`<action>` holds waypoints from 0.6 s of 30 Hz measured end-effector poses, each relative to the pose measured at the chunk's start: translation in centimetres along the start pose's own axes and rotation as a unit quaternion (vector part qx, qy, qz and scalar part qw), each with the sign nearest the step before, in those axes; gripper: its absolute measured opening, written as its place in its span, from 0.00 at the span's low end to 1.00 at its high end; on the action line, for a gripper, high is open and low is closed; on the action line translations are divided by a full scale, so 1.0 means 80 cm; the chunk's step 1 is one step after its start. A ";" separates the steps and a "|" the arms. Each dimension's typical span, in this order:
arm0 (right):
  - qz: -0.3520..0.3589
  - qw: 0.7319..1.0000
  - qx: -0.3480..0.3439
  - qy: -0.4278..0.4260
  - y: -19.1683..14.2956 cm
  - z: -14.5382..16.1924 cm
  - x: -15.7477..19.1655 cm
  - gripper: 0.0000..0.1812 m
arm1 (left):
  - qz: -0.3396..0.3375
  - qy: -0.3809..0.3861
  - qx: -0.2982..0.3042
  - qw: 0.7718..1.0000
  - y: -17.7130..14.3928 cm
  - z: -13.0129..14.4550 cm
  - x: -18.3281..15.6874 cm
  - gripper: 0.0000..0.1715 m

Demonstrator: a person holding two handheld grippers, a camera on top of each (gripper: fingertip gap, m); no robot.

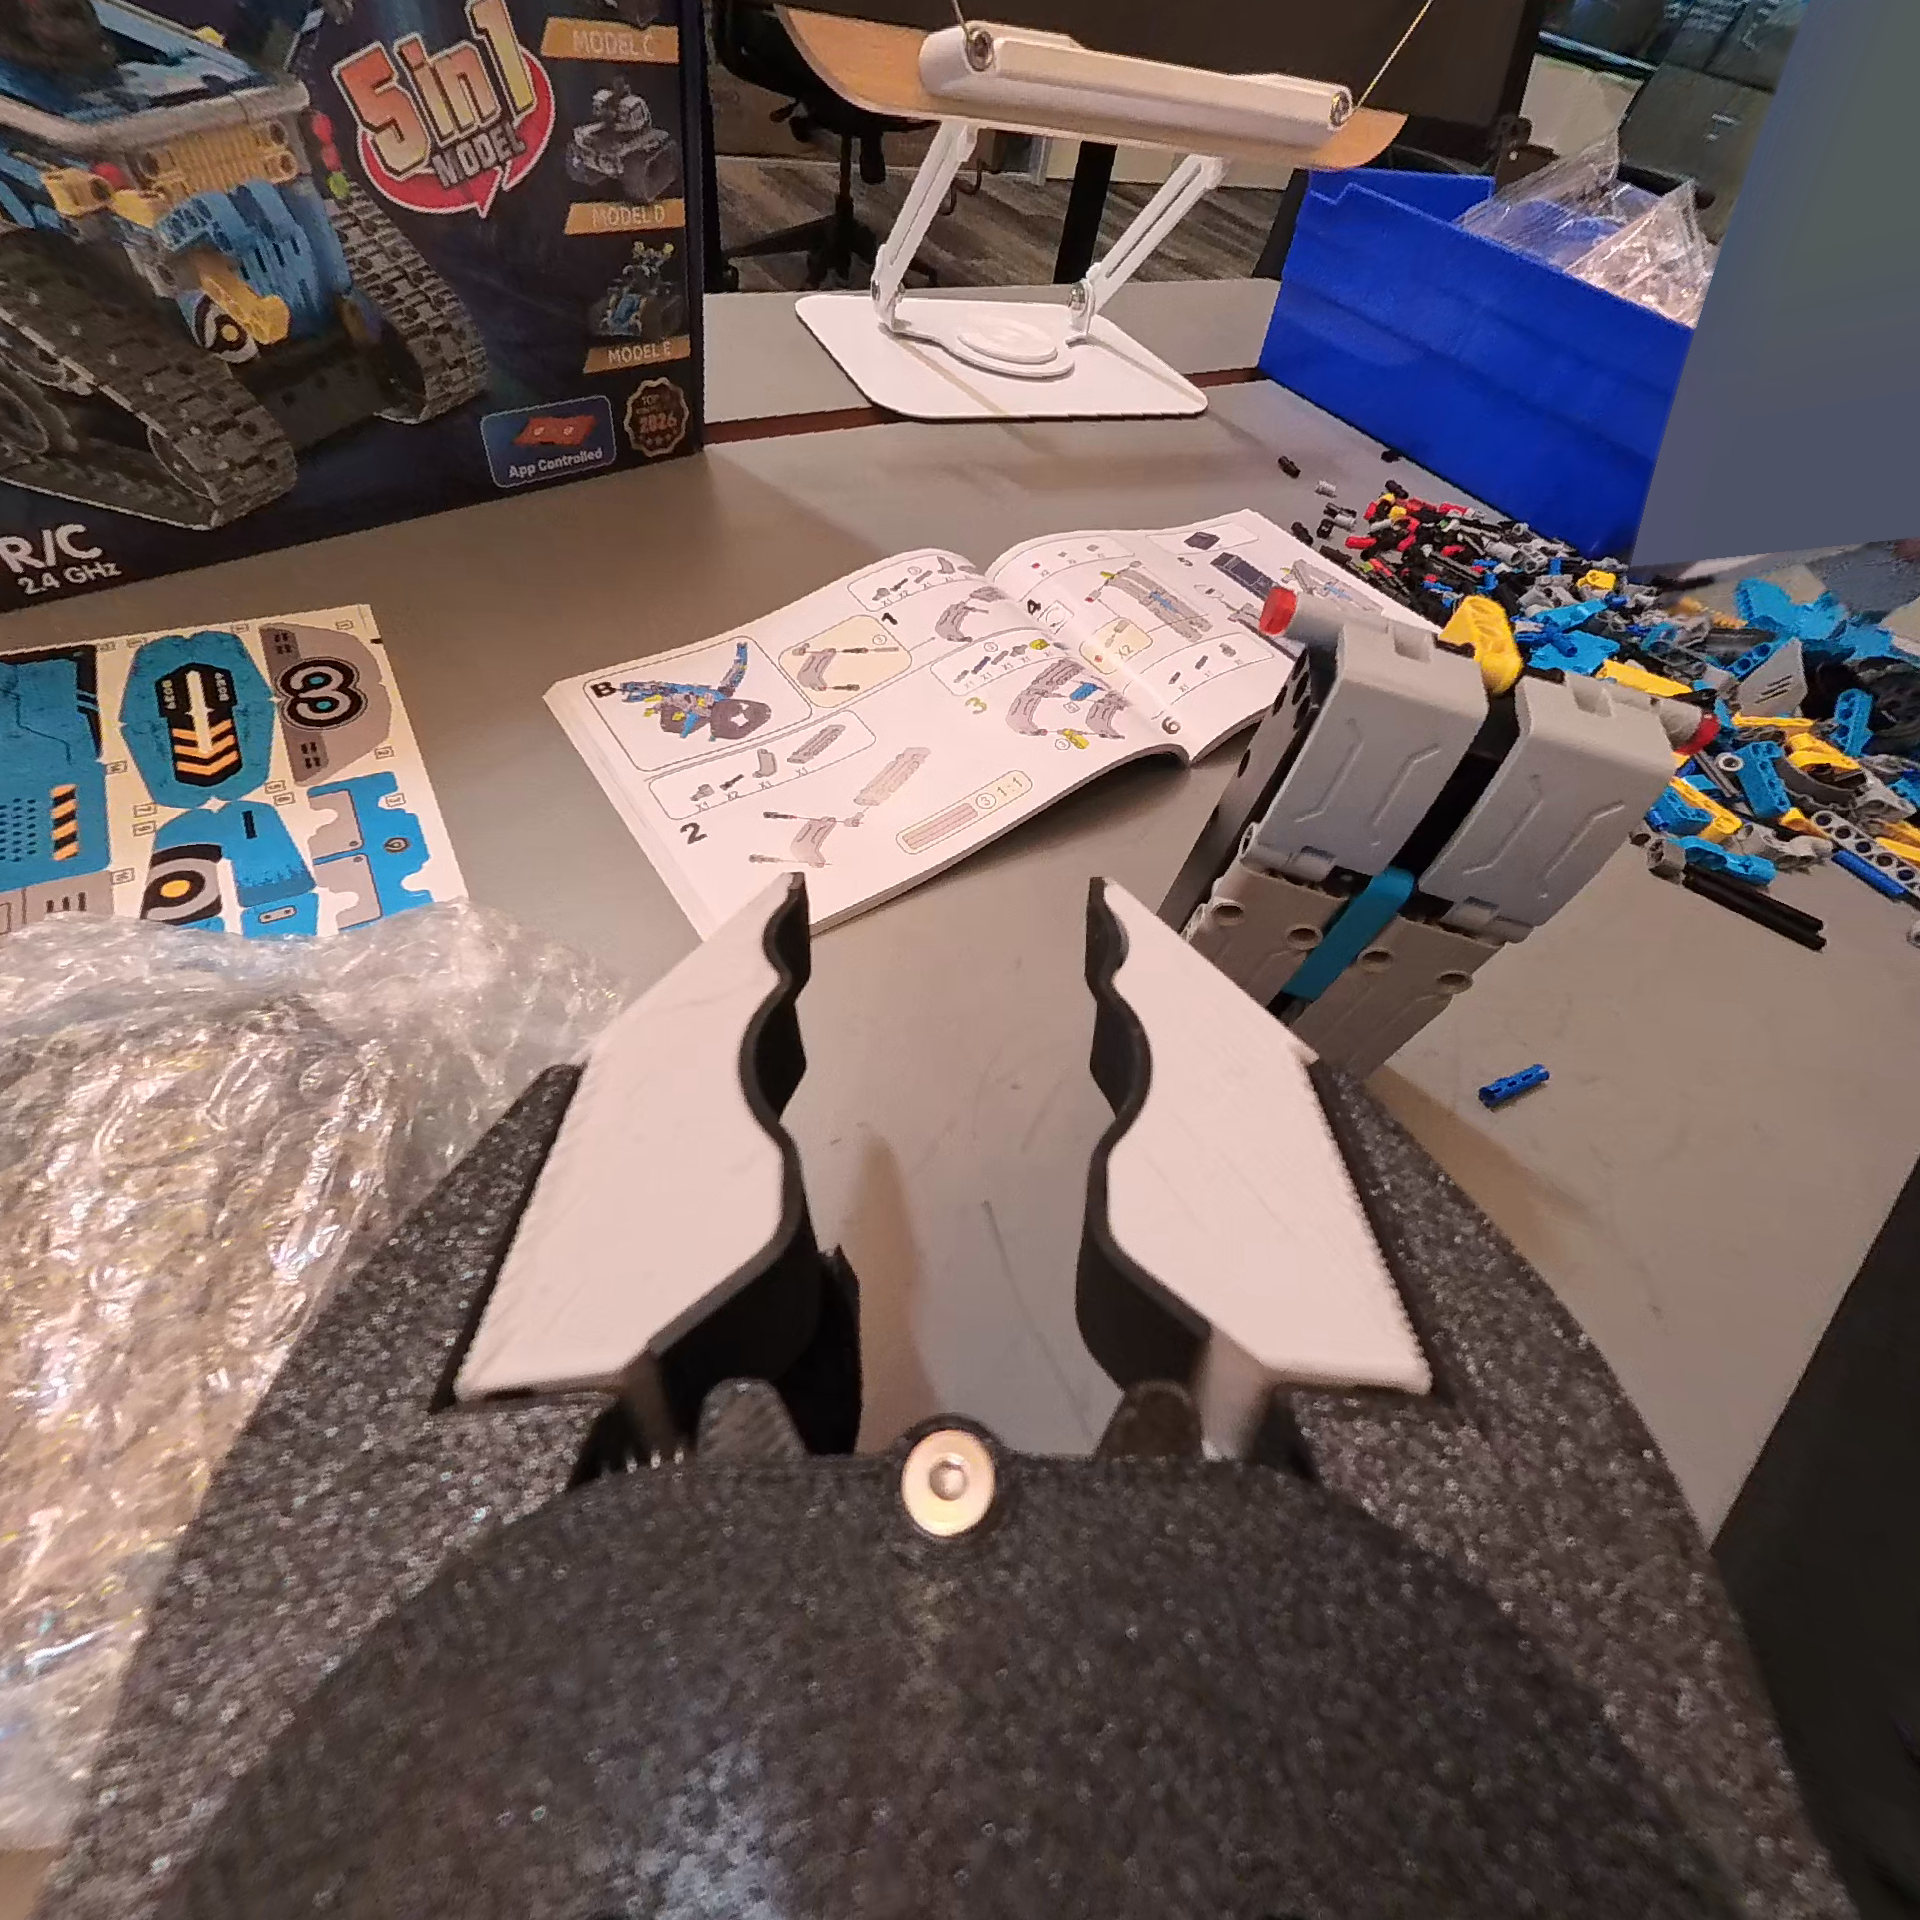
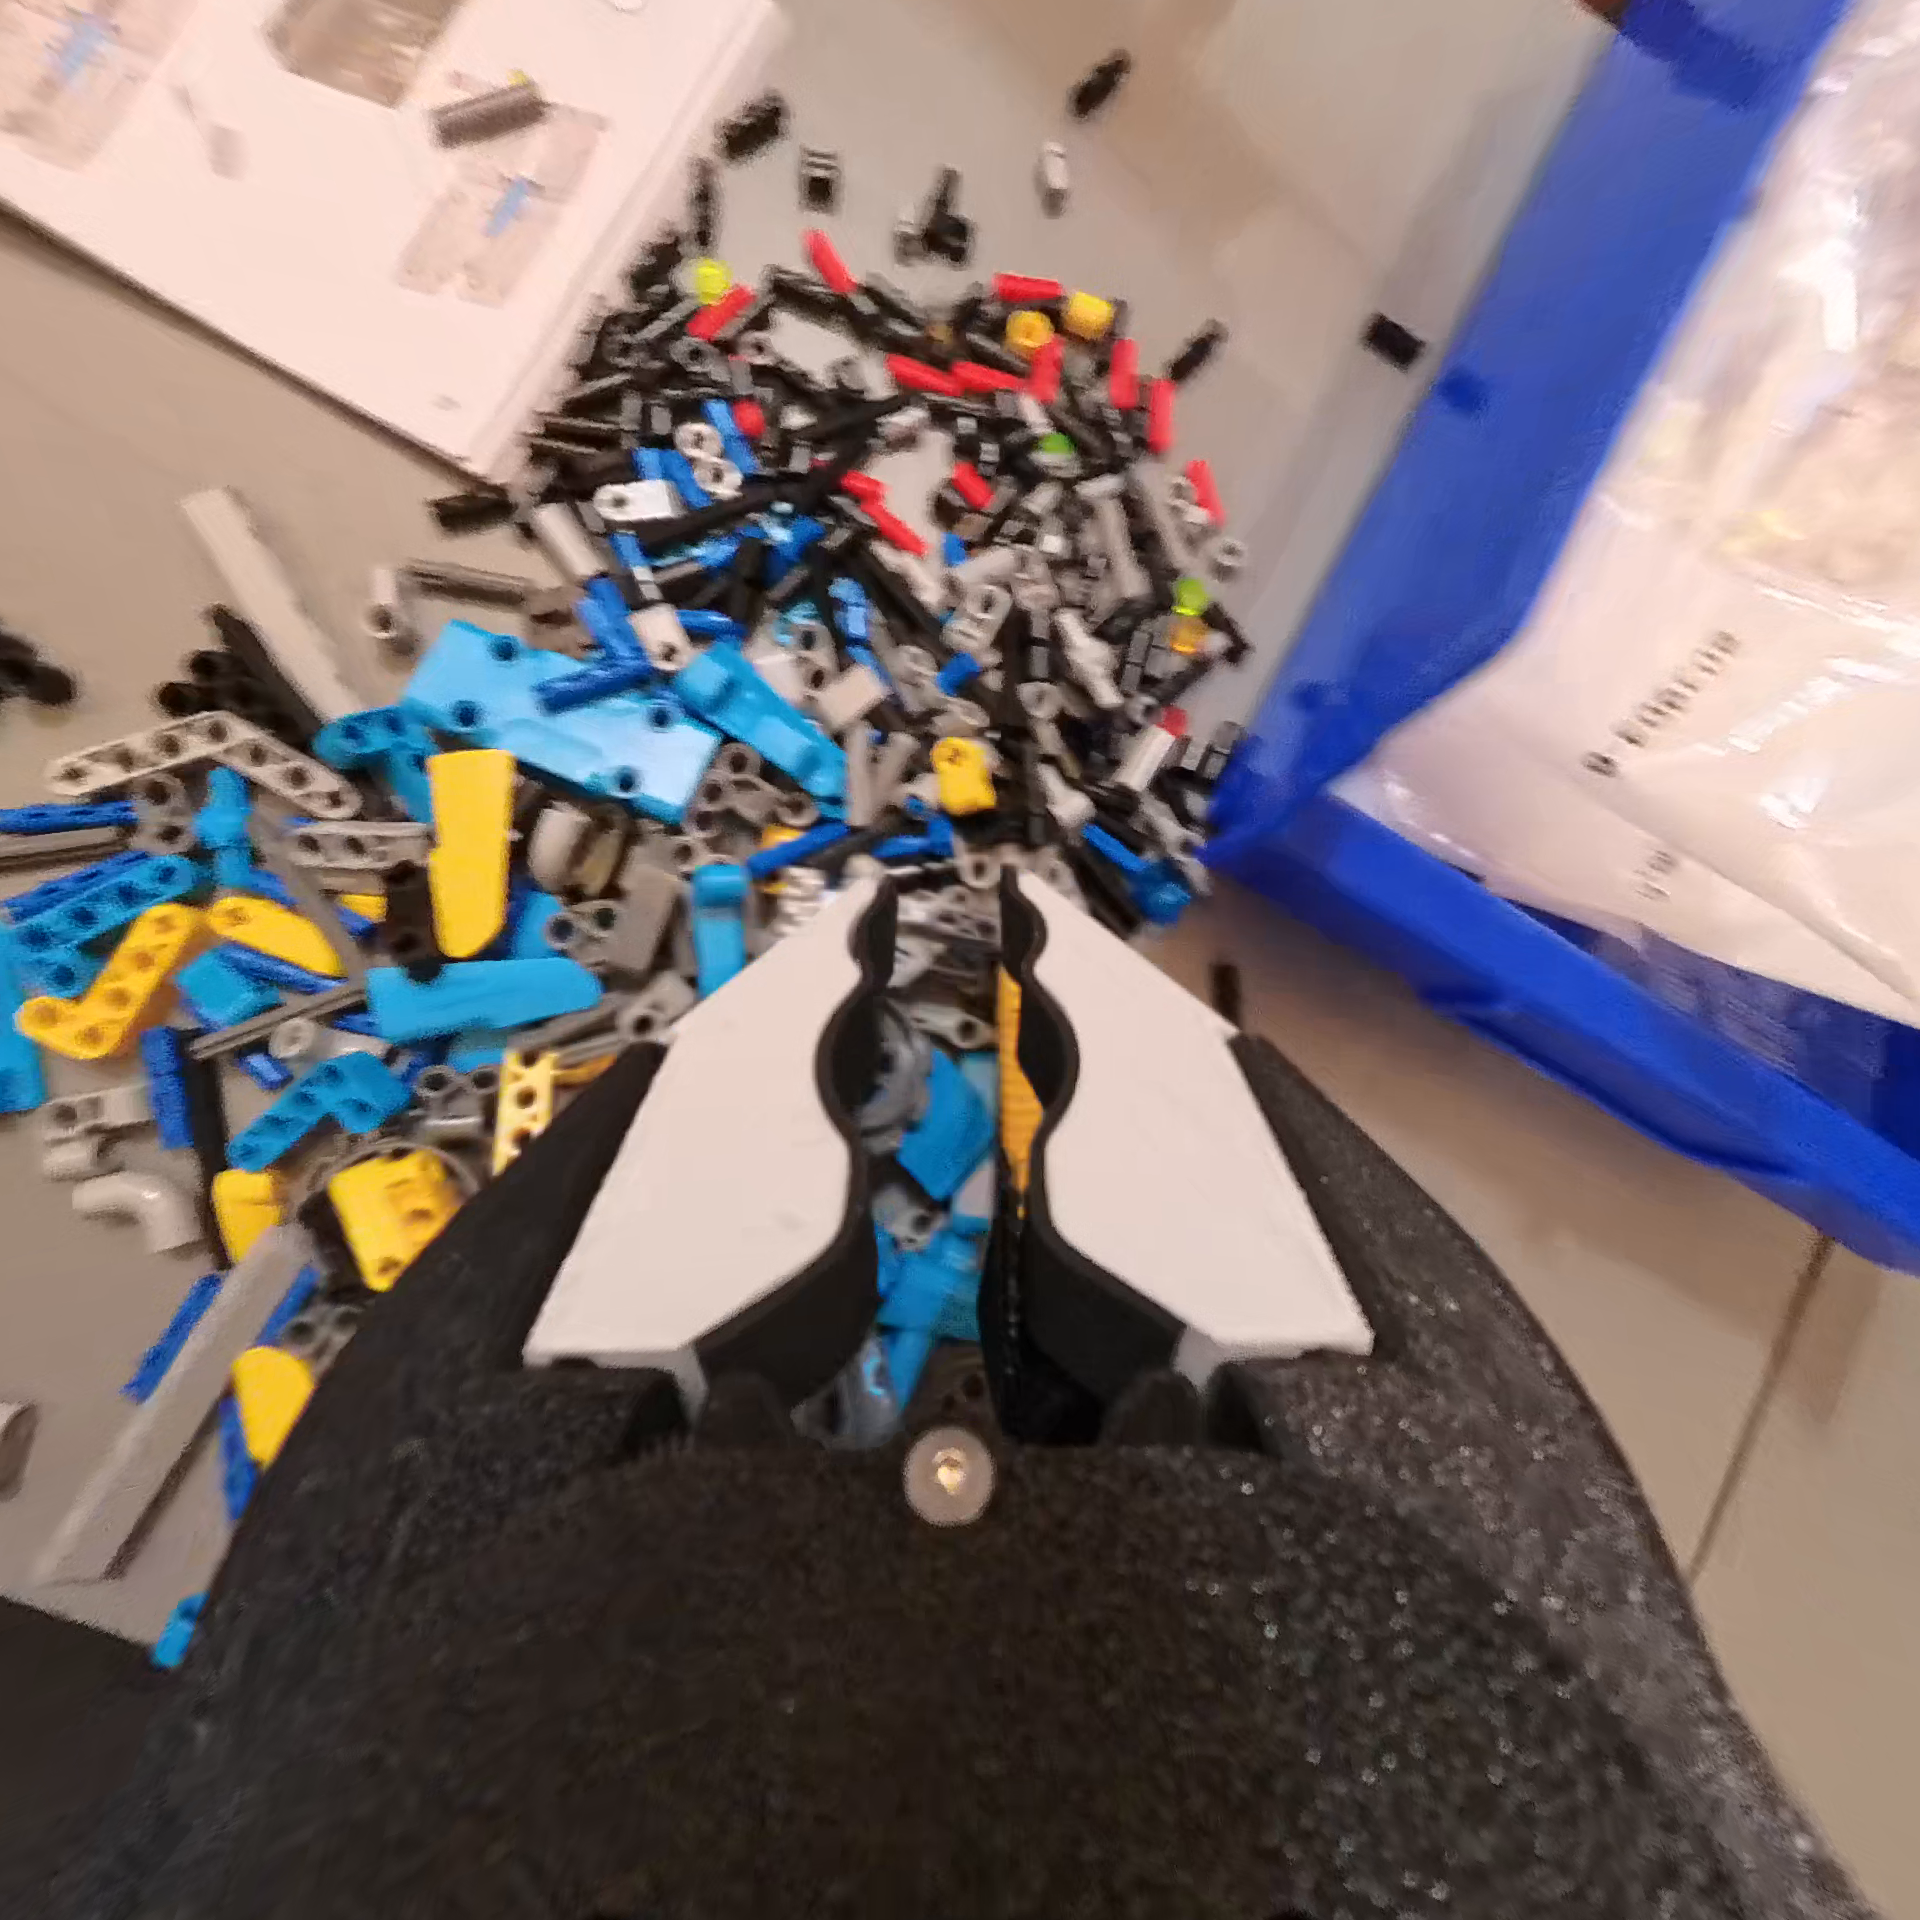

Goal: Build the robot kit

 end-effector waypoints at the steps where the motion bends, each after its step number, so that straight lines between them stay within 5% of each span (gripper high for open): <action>1: 0.014 1.000 -0.003 0.014 -0.003 0.002 -0.010 0.10 | 0.001 -0.001 0.001 1.000 0.000 0.000 0.000 0.31; 18: 0.005 0.997 0.011 0.082 0.012 0.022 -0.031 0.09 | 0.003 -0.007 0.003 1.000 0.001 0.001 0.001 0.31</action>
Point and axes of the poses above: each gripper's, where its closed fingertips meet, y out along the fingers, z out of its underside, x = y × z across the jaws, the point moved 4 cm from there along -y, back along the fingers, and after that the axes turned 2 degrees about -x, right-handed, at the moved point
